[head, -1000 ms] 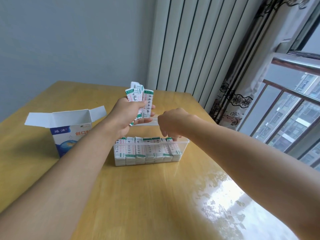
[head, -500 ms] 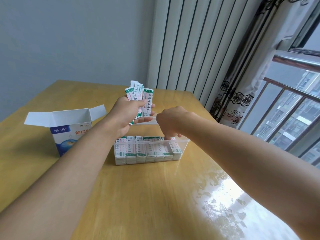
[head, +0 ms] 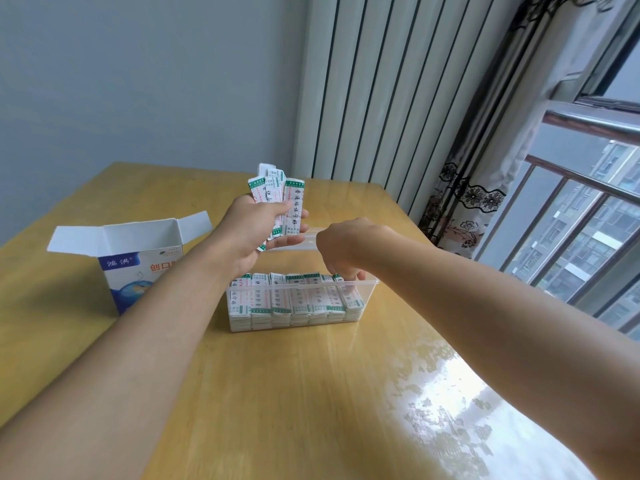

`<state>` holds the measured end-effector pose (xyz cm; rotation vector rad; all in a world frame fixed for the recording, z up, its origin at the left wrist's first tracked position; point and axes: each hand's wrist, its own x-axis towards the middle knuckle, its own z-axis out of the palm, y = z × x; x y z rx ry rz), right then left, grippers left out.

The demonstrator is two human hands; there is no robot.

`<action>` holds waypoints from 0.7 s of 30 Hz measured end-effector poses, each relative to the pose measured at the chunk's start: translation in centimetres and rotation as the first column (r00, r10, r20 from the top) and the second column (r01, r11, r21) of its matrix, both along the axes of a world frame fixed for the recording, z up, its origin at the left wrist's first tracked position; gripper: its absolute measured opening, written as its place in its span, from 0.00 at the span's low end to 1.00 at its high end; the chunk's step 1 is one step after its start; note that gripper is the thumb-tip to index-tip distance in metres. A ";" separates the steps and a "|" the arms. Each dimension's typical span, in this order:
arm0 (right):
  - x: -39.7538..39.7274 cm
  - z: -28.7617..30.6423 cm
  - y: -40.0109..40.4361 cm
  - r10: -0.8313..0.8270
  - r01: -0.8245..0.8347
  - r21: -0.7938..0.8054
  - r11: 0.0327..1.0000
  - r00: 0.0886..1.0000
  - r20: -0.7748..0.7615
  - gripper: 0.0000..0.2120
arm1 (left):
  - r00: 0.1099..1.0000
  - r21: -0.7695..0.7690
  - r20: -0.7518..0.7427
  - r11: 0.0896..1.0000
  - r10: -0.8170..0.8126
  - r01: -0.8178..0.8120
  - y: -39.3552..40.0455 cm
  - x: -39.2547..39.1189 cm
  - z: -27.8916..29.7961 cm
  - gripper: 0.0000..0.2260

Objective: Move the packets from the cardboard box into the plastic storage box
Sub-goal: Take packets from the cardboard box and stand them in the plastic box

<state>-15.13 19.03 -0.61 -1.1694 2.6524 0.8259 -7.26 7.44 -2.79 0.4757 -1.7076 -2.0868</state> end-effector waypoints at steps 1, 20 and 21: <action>-0.1 0.0 0.0 -0.007 0.007 -0.005 1.000 1.000 0.007 0.19 | 1.000 0.003 0.002 1.000 0.000 0.000 0.0 0.0 0.0 0.06; -3.4 -0.4 2.7 0.160 0.363 -0.905 0.221 0.902 0.401 0.09 | 0.967 -0.042 0.129 0.973 -0.221 0.228 0.4 0.0 -0.8 0.10; -3.6 -0.3 2.8 0.161 0.362 -0.906 0.220 0.902 0.400 0.08 | 0.966 0.001 0.116 0.973 -0.231 0.232 0.3 0.0 -0.7 0.10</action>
